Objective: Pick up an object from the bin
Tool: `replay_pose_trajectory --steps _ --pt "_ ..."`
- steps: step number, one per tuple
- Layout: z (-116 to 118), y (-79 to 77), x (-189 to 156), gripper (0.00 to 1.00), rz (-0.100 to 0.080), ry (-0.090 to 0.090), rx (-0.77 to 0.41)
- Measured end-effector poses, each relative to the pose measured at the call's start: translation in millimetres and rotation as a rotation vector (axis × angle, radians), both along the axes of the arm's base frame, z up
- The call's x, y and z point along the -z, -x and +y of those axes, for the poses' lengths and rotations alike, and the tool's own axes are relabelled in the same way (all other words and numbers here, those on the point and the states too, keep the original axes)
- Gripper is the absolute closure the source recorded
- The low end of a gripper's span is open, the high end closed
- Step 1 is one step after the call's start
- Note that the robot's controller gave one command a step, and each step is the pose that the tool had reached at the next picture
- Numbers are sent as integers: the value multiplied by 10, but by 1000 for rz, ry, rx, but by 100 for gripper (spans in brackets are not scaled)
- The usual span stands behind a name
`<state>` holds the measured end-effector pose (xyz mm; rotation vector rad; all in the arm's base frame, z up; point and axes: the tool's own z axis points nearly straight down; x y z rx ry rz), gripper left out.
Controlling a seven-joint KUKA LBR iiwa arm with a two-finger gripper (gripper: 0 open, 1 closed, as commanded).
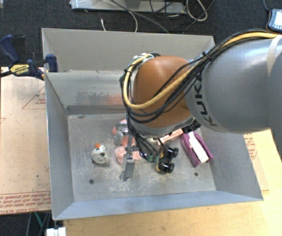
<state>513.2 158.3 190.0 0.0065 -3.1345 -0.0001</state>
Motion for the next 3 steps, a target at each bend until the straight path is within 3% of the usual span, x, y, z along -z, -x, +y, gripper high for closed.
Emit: replay_pose_trajectory --steps 1,2,3 --pt "-9 -20 -37 0 -7 -1 5" --pt "-716 -367 1229 0 -2 -4 -89" --pt "-717 -112 1199 0 -19 -7 -204"
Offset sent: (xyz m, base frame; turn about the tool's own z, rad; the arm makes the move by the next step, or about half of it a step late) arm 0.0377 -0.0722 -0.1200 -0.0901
